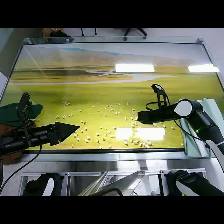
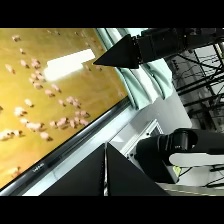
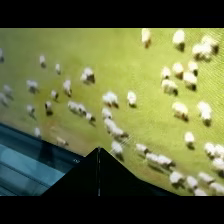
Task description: Fold the shirts.
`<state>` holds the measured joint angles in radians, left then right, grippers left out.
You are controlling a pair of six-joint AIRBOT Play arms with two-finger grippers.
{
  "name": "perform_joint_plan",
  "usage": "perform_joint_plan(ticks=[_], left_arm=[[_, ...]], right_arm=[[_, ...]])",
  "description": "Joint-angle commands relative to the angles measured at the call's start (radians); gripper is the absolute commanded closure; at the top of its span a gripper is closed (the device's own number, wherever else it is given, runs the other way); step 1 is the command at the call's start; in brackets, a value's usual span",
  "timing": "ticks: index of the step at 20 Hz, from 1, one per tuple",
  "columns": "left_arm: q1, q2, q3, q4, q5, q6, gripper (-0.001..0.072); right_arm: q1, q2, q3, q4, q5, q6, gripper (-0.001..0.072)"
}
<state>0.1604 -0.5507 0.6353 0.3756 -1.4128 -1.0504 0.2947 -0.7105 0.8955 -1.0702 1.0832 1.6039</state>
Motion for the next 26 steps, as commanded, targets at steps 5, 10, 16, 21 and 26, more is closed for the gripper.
perform_joint_plan(ticks=[5,10,16,21,26], left_arm=[[0.002,0.002,0.0,0.0,0.027,0.001,0.0689],[0.003,-0.021,0.124,0.444,0.254,-0.124,0.0687],[0.042,-0.285,0.393,1.09,0.336,-0.344,0.0006],[0.269,-0.656,0.57,1.188,0.378,-0.356,0.0006],[0.38,-1.021,0.699,1.204,0.389,-0.318,0.0006]], right_arm=[[0.001,-0.001,0.0,0.0,0.001,0.0,0.0694],[0.001,-0.001,0.0,0.0,0.001,0.0,0.0694],[0.001,0.0,0.0,0.0,0.001,0.0,0.0694],[0.001,-0.001,0.0,0.0,0.001,0.0,0.0694],[0.001,-0.007,0.0,0.0,-0.025,0.0,0.0694]])
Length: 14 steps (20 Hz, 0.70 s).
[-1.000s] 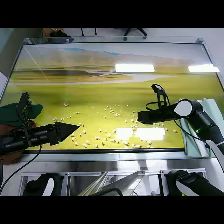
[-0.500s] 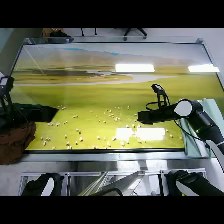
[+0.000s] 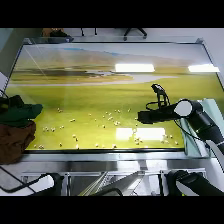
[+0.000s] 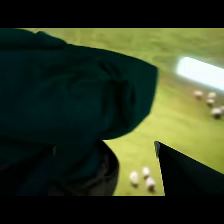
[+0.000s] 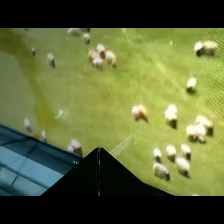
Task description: Fold the shirts.
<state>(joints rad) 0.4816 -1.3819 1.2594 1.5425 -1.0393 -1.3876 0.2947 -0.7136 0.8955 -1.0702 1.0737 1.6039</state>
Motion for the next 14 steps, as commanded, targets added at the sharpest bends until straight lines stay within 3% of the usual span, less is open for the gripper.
perform_joint_plan(ticks=[1,6,7,8,9,14], left_arm=[[0.06,-0.246,0.102,0.039,0.019,0.019,0.0006],[0.047,-0.418,0.189,0.09,-0.003,0.018,0.0013],[0.047,-0.438,0.208,0.087,-0.03,0.013,0.0207],[0.044,-0.452,0.232,0.084,-0.068,0.007,0.0597],[0.039,-0.456,0.264,0.079,-0.101,0.009,0.069],[-0.042,-0.35,0.513,-0.131,-0.238,0.01,0.069]], right_arm=[[0.001,-0.006,0.0,0.0,-0.015,0.0,0.0694],[0.001,-0.011,0.0,0.023,-0.016,0.0,0.0694],[0.001,-0.011,0.0,0.023,-0.016,0.0,0.0694],[0.001,-0.011,0.0,0.024,-0.015,0.0,0.0694],[0.001,-0.011,0.0,0.024,-0.015,0.0,0.0694],[0.001,-0.011,0.0,0.023,-0.015,0.0,0.0694]])
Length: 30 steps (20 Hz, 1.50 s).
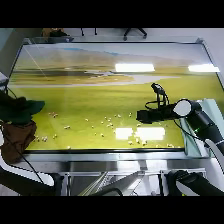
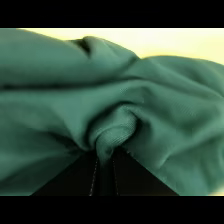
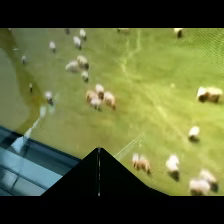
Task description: Fold the shirts.
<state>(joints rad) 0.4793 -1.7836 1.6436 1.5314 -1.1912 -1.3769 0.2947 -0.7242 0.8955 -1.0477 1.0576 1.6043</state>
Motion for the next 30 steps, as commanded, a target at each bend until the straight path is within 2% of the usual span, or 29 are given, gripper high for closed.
perform_joint_plan(ticks=[1,5,10,12,16,19,20,21,22,25,27,30], left_arm=[[-0.067,0.091,0.185,-0.186,-0.11,-0.001,0.069],[-0.213,0.252,0.327,-0.409,-0.204,-0.002,0.069],[-0.518,0.409,0.13,-0.433,-0.187,-0.017,0.0689],[-0.662,0.42,0.001,-0.433,-0.122,-0.02,0.0689],[-0.924,0.361,-0.213,-0.433,0.15,-0.02,0.0689],[-1.044,0.255,-0.244,-0.432,0.195,-0.023,0.0669],[-1.057,0.23,-0.237,-0.433,0.176,-0.024,0.0303],[-1.057,0.209,-0.217,-0.432,0.136,-0.051,0.0019],[-1.042,0.197,-0.18,-0.432,0.071,-0.055,0.0016],[-0.941,0.209,-0.074,-0.428,-0.149,-0.057,0.0017],[-0.848,0.258,-0.092,-0.424,-0.245,-0.056,0.0017],[-0.723,0.382,-0.322,-0.433,-0.195,-0.056,0.0017]], right_arm=[[0.001,0.0,0.0,0.001,0.0,0.0,0.0694],[0.001,0.0,0.0,0.001,0.0,0.0,0.0694],[0.001,0.0,0.0,0.015,0.005,-0.001,0.0694],[0.0,0.0,0.0,0.011,0.005,-0.011,0.0693],[0.0,0.0,0.0,0.01,0.005,-0.011,0.0693],[0.0,0.0,0.0,0.008,0.005,-0.011,0.0685],[-0.001,0.001,0.002,0.004,0.005,-0.011,0.0613],[-0.002,0.003,0.004,-0.01,0.008,-0.011,0.0383],[-0.012,0.006,0.011,-0.025,0.013,-0.011,0.0241],[-0.108,0.016,0.048,-0.072,0.077,-0.03,0.0244],[-0.203,0.02,0.05,-0.072,0.143,-0.066,0.0244],[-0.299,0.014,0.041,-0.071,0.183,-0.133,0.0245]])
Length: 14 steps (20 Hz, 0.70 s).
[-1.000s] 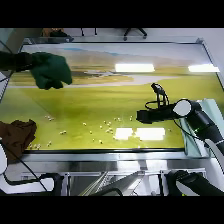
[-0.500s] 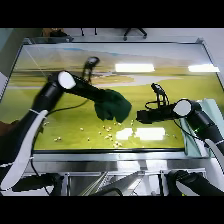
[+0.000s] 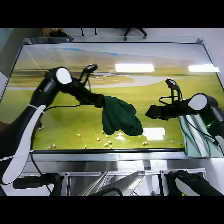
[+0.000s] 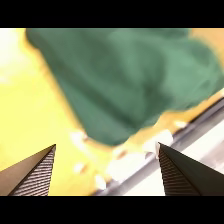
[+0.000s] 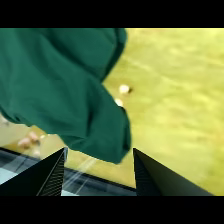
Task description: Fold the shirts.
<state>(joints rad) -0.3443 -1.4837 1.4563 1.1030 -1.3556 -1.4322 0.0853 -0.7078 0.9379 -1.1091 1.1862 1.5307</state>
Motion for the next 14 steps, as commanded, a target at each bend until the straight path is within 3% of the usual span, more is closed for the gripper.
perform_joint_plan(ticks=[1,3,6,9,14], left_arm=[[0.122,0.119,-0.239,-0.016,0.017,-0.001,0.0017],[0.133,0.18,-0.462,-0.1,0.16,0.024,0.0017],[0.109,0.19,-0.694,-0.355,0.365,0.185,0.0017],[0.036,0.13,-0.752,-0.532,0.469,0.31,0.0017],[-0.056,-0.005,-0.71,-0.639,0.514,0.362,0.0019]], right_arm=[[-0.106,-0.011,-0.008,-0.01,0.049,-0.066,0.0245],[-0.117,-0.053,-0.027,-0.008,0.049,-0.089,0.0247],[-0.116,-0.148,-0.072,0.085,0.04,-0.18,0.0247],[-0.099,-0.243,-0.111,0.206,-0.001,-0.299,0.0247],[-0.018,-0.388,-0.116,0.368,-0.011,-0.447,0.0248]])
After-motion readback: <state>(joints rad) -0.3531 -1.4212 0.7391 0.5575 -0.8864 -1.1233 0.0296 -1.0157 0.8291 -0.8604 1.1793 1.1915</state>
